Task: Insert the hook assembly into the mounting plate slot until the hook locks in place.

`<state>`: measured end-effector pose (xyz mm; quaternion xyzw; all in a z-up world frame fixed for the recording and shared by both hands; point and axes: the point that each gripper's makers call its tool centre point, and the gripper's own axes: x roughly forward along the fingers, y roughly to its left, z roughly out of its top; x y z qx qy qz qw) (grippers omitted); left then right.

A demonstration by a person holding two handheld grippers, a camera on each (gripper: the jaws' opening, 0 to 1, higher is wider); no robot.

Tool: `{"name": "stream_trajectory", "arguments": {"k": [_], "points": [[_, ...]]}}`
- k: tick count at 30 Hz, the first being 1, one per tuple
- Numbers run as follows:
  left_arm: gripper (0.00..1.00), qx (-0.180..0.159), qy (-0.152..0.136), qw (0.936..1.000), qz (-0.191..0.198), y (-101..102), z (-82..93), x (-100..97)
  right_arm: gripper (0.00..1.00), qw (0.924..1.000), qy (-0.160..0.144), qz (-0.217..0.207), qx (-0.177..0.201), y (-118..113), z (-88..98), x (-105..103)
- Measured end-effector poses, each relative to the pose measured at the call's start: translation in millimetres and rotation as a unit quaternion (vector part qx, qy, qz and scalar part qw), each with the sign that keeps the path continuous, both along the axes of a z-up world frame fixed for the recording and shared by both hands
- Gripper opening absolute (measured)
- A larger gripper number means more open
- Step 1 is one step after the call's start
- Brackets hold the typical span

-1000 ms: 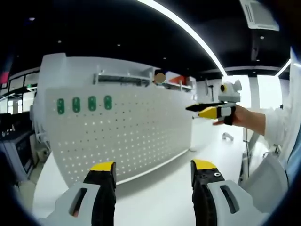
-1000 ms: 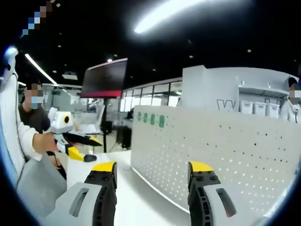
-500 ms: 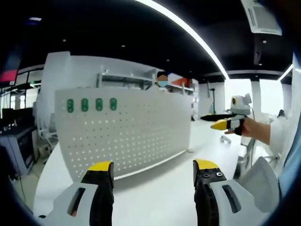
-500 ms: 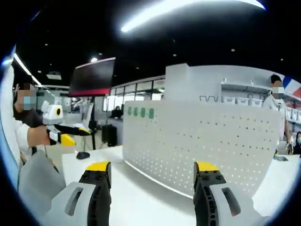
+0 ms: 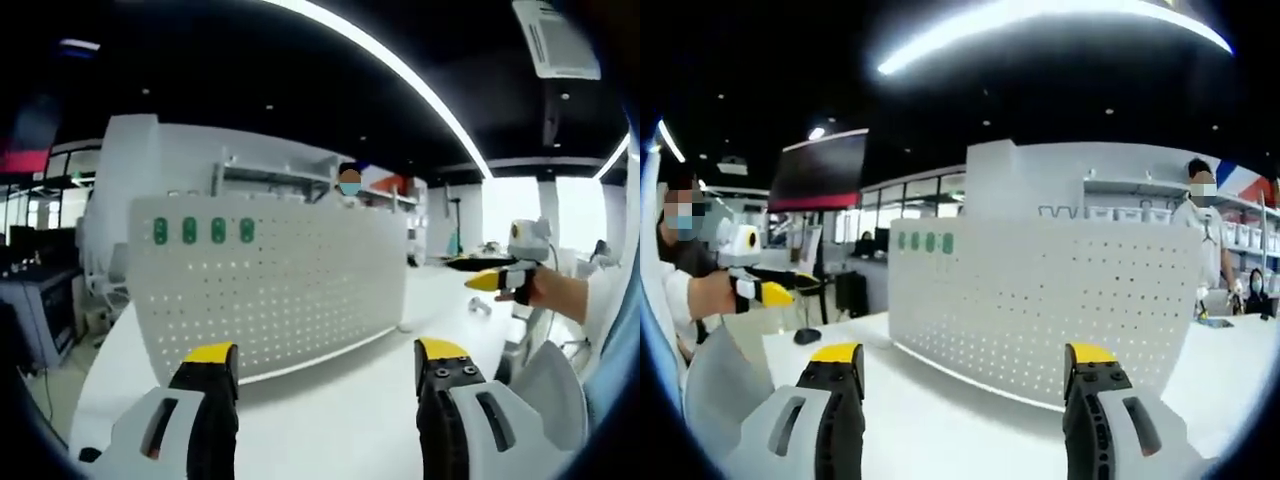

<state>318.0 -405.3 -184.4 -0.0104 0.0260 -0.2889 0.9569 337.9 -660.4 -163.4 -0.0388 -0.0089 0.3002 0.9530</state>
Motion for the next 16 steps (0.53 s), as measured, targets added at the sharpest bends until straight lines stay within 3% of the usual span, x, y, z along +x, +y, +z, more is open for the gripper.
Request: {"name": "stream_trajectory", "arguments": {"k": [16], "points": [[0.85, 0.011, -0.019, 0.9994, 0.026, 18, 7.2, 8.7, 0.84, 0.9999, -0.014, -0.005, 0.003, 6, -0.9, 5]]}}
